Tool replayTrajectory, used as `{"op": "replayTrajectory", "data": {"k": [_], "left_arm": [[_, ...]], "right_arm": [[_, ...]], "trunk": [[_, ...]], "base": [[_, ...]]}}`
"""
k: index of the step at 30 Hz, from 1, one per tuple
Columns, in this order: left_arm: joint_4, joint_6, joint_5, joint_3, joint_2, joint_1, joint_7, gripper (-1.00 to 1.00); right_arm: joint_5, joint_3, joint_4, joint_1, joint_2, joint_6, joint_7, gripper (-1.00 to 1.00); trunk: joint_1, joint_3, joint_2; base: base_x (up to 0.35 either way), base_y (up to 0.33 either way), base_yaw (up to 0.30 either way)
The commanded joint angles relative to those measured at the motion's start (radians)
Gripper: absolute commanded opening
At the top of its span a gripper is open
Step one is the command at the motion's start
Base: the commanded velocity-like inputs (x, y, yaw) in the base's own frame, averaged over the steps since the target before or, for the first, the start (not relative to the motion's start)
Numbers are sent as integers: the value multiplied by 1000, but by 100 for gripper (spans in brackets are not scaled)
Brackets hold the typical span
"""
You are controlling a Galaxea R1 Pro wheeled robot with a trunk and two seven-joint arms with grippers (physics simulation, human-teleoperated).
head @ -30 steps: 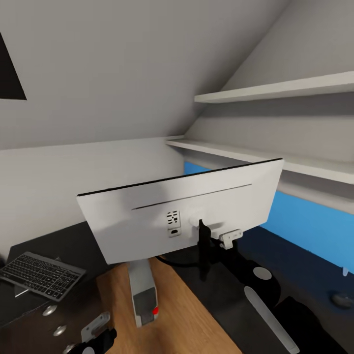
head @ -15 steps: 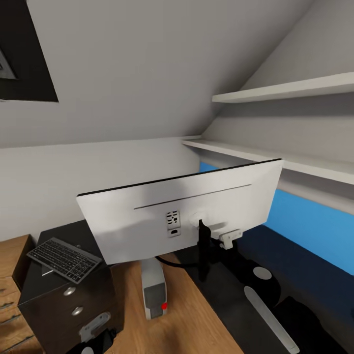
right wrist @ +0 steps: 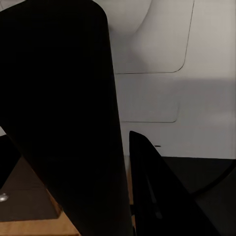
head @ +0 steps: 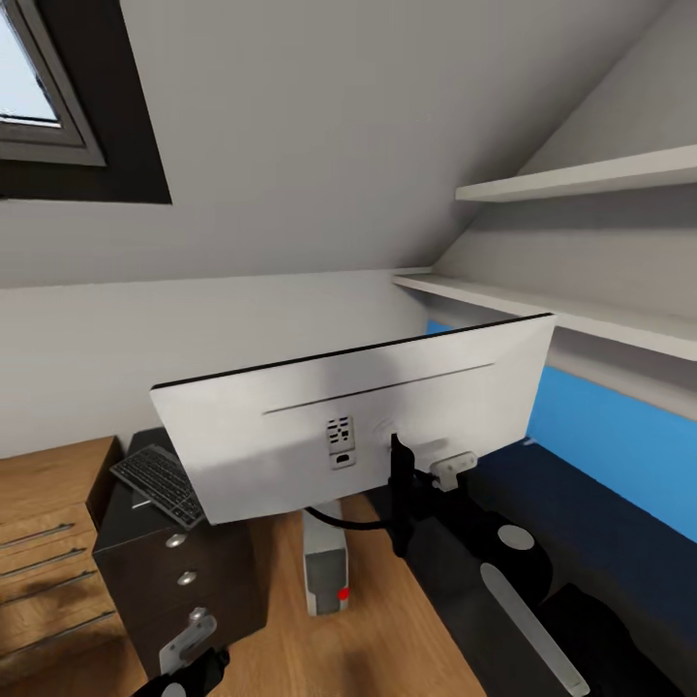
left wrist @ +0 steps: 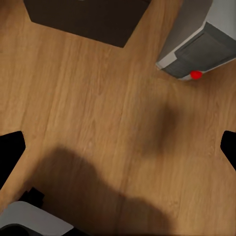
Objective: In the bedroom, organize the workspace by keeping the computer under the desk, ensuring the monitor is on the desk, placing the keyboard on the desk next to the monitor, placing the mouse on the desk next to the keyboard, moving the folder from the swivel chair onto the desk next to the mouse, stacking the notebook on top of the folder with the pen on top of the notebook, and positioning the swivel chair next to the desk.
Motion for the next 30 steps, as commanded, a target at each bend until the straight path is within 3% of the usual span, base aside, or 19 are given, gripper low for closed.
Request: {"op": "replayTrajectory", "data": {"k": [1,30], "left_arm": [[-2,3,10,0,0,-1,8,100],[-3,3,9,5,4,2,7,100]], "right_arm": [[-7,2,-3,-2,-1,2,-13,-100],[-7,6,-3,-2,6,3,-13,-100]], "trunk": [[0,-2,-2],[0,-2,-2]], "base": [[-165,-279,237],[-155,-300,235]]}}
